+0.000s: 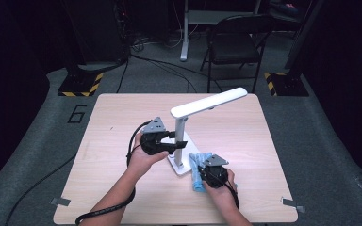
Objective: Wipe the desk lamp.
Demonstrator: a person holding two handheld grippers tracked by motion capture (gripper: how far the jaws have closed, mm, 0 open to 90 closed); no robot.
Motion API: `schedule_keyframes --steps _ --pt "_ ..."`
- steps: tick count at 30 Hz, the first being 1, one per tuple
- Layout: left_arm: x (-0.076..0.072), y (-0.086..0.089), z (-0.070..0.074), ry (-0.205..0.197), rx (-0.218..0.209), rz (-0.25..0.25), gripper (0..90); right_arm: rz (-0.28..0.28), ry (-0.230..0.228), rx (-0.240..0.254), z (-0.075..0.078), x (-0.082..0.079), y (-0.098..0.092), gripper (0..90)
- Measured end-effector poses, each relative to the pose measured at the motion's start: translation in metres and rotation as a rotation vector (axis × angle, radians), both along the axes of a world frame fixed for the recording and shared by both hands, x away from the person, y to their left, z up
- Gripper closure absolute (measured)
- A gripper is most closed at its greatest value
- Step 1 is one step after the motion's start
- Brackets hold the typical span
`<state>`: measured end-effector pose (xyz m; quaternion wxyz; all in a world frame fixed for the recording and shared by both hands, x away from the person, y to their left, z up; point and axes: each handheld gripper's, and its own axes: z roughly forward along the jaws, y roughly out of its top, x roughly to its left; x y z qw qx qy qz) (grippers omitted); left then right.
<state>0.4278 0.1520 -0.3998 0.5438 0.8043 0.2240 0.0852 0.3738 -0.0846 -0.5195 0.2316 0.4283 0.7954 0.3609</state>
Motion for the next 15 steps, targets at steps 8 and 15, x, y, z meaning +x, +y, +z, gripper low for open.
schedule_keyframes --steps 8,15 --pt "0.000 0.001 0.000 0.005 -0.005 -0.002 50.6 0.125 0.018 -0.002 0.003 -0.018 0.033 70.7" --pt "0.001 0.004 -0.002 0.006 -0.022 -0.014 50.4 0.150 0.003 -0.022 0.002 -0.011 0.021 71.2"
